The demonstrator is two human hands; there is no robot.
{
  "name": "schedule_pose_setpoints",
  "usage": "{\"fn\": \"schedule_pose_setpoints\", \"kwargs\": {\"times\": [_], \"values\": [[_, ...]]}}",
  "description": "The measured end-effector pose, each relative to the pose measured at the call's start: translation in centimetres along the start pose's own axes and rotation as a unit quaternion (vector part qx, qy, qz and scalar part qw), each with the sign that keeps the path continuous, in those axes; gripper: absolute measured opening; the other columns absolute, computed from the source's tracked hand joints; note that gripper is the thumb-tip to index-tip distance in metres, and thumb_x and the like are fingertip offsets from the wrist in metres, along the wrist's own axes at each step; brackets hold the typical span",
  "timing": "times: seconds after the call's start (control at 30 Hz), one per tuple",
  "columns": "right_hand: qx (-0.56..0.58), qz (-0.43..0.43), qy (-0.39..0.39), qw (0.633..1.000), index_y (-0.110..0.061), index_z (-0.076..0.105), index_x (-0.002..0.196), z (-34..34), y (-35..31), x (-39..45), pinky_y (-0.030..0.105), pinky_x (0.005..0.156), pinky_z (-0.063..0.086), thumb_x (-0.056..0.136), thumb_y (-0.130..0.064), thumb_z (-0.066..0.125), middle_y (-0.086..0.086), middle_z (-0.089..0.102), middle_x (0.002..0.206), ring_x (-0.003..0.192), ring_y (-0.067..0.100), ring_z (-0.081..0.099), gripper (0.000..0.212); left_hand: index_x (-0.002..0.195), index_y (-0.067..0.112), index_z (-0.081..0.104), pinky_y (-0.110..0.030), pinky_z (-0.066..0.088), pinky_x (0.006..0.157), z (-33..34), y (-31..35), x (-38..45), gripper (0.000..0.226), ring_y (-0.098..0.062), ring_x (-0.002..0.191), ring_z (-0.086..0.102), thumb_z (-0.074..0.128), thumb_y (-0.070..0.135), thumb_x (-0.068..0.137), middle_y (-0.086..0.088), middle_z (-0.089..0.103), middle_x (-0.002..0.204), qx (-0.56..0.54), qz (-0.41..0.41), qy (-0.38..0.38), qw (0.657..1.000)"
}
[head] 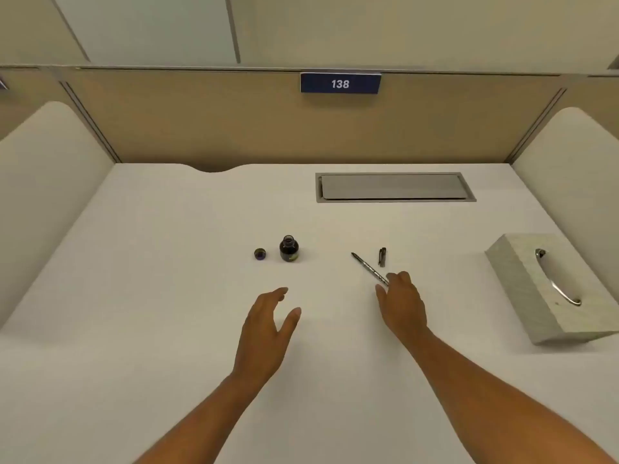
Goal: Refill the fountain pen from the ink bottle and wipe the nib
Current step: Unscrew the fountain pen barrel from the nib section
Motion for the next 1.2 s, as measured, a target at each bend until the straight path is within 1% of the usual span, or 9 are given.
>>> {"fn": "schedule_pose_setpoints", "kwargs": {"times": [0.13,0.23,0.33,0.4,0.53,0.67,0.87,1.03,1.2], "values": [[-0.038,0.000,0.006,0.999,-0.008,0.062,0.112,0.3,0.0,0.9,0.040,0.070,0.054,0.102,-0.031,0.053,0.010,0.057,0.113,0.093,0.032,0.065,0.027,0.134,0.029,0.064,-0.020,0.047,0.090,2.5,-0.2,-0.1,0.036,-0.005,0.118,0.062,0.069,0.035,0.099,0.012,0.069,0.123,-0.090,-0.080,-0.016,0.993],[-0.076,-0.031,0.030,0.996,-0.011,0.066,0.098,1.0,0.2,1.5,0.035,0.059,0.050,0.099,-0.023,0.058,0.006,0.061,0.101,0.082,0.028,0.066,0.015,0.123,0.029,0.069,-0.013,0.048,0.083,4.0,0.0,0.0,0.024,-0.001,0.108,0.067,0.069,0.029,0.099,0.010,0.074,0.112,-0.130,-0.134,-0.035,0.982],[-0.051,-0.033,0.040,0.997,-0.010,0.066,0.090,0.8,0.7,1.5,0.036,0.054,0.050,0.097,-0.022,0.062,0.006,0.062,0.094,0.076,0.028,0.065,0.014,0.111,0.030,0.074,-0.026,0.056,0.091,5.3,-0.2,0.4,0.016,-0.008,0.102,0.073,0.067,0.023,0.099,0.007,0.080,0.102,-0.173,-0.182,-0.061,0.966],[0.035,-0.018,0.032,0.999,-0.011,0.066,0.093,0.8,1.2,0.7,0.038,0.059,0.053,0.100,-0.024,0.058,0.005,0.063,0.095,0.079,0.028,0.064,0.016,0.110,0.024,0.076,-0.033,0.059,0.090,6.0,-0.4,0.7,0.016,-0.016,0.097,0.077,0.066,0.018,0.099,0.004,0.082,0.097,-0.212,-0.211,-0.064,0.952],[0.309,0.027,-0.077,0.948,-0.018,0.069,0.094,0.5,0.5,-3.5,0.024,0.069,0.052,0.101,-0.017,0.057,-0.004,0.074,0.087,0.077,0.007,0.066,0.014,0.122,0.015,0.071,-0.036,0.062,0.093,7.0,-0.1,1.1,0.025,-0.022,0.100,0.078,0.069,0.024,0.100,-0.004,0.080,0.110,-0.311,-0.267,-0.062,0.910],[0.411,0.052,-0.197,0.888,-0.018,0.074,0.091,0.0,-1.7,-8.0,0.011,0.058,0.048,0.097,-0.011,0.060,-0.003,0.078,0.084,0.062,-0.003,0.063,0.016,0.122,0.012,0.074,-0.034,0.063,0.091,8.2,0.5,1.2,0.030,-0.023,0.106,0.078,0.069,0.031,0.099,-0.005,0.079,0.118,-0.399,-0.286,-0.100,0.865],[0.451,0.088,-0.246,0.854,-0.019,0.077,0.095,-0.3,-2.6,-9.7,0.017,0.058,0.050,0.096,-0.015,0.065,-0.003,0.076,0.083,0.064,0.005,0.062,0.013,0.117,0.007,0.077,-0.036,0.061,0.095,8.8,0.6,1.2,0.029,-0.018,0.095,0.074,0.070,0.026,0.096,-0.006,0.077,0.102,-0.439,-0.285,-0.114,0.844],[0.473,0.103,-0.339,0.807,-0.015,0.081,0.093,0.7,-3.6,-10.0,0.023,0.057,0.044,0.106,-0.025,0.053,-0.002,0.062,0.069,0.059,0.010,0.050,0.032,0.105,0.003,0.080,-0.031,0.061,0.086,8.9,0.3,0.9,0.037,-0.018,0.091,0.073,0.078,0.030,0.080,-0.007,0.078,0.098,-0.479,-0.308,-0.110,0.815],[0.482,0.101,-0.304,0.816,-0.014,0.082,0.091,0.5,-4.2,-9.7,0.019,0.058,0.047,0.101,-0.022,0.061,-0.002,0.066,0.067,0.059,0.008,0.054,0.025,0.097,0.001,0.080,-0.027,0.062,0.079,8.4,0.1,0.9,0.031,-0.018,0.088,0.073,0.079,0.027,0.079,-0.009,0.078,0.096,-0.499,-0.320,-0.086,0.800]]}}
Point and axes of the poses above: each hand's wrist, its own x-axis towards the middle knuckle, its own z-axis out of the palm, y = z × x, the point moved 9 cm from there along x, towards the middle knuckle
